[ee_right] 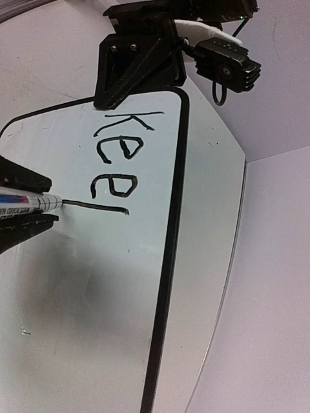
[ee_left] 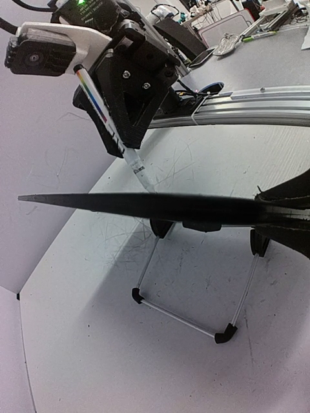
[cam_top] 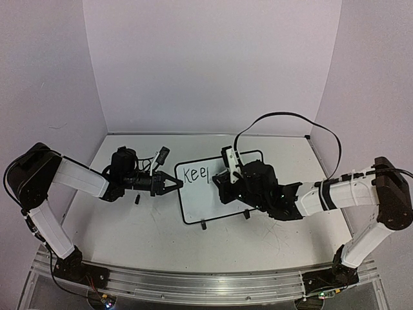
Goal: Write a sentence on the whiteboard
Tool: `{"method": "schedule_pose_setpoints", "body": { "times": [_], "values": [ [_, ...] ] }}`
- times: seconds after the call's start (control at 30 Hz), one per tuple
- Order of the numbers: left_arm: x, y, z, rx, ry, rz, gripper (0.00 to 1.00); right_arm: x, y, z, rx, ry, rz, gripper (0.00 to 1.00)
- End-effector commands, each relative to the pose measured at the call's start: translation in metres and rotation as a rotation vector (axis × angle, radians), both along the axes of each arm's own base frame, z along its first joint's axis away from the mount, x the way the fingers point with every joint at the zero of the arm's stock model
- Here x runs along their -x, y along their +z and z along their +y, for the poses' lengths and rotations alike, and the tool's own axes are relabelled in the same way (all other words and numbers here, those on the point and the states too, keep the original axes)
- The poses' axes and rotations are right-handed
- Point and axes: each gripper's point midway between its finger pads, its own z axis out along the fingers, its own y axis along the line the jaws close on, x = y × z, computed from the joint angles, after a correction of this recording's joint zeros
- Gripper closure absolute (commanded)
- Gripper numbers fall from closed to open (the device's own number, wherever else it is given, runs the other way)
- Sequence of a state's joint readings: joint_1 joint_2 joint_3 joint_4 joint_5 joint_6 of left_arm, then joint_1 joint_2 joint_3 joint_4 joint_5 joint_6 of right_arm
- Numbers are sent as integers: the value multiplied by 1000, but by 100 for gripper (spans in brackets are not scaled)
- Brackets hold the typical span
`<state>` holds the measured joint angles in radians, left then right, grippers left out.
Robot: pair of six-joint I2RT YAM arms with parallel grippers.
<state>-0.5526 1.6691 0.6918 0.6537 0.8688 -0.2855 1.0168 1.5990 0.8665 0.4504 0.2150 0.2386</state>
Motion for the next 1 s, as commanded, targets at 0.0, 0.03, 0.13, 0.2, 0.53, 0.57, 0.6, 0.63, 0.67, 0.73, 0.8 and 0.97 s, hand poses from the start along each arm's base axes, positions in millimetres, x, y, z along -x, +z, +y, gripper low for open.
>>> {"method": "schedule_pose_setpoints", "body": {
  "times": [0.0,0.03,0.13,0.2,0.53,0.57,0.6,0.63,0.67,0.73,0.8,0.97],
  "values": [
    [4,18,-2,29,-33,-43,100,-2,16,-3,-34,-13,-18,100],
    [4,18,-1,29,-32,-43,100,-1,24,-2,-53,-8,-27,100],
    [4,17,-1,27,-32,-42,100,-1,46,-3,-99,-7,-55,100],
    [4,17,-1,28,-33,-43,100,0,57,-3,-113,-5,-74,100],
    [5,17,-1,28,-34,-45,100,-14,67,4,-101,-26,-122,100],
    [5,18,-1,28,-34,-46,100,-15,68,5,-101,-30,-125,100],
    [5,18,-1,28,-35,-46,100,-16,68,5,-100,-33,-127,100],
    [5,18,-1,28,-35,-46,100,-18,67,5,-98,-37,-128,100],
    [6,18,-1,28,-35,-46,100,-19,67,5,-96,-41,-129,100],
    [6,19,-1,29,-34,-48,100,-22,65,6,-92,-47,-129,100],
    [6,18,-1,29,-35,-48,100,-24,65,6,-90,-52,-130,100],
    [6,17,-1,27,-35,-46,100,-25,65,4,-85,-62,-134,100]
  ]
}}
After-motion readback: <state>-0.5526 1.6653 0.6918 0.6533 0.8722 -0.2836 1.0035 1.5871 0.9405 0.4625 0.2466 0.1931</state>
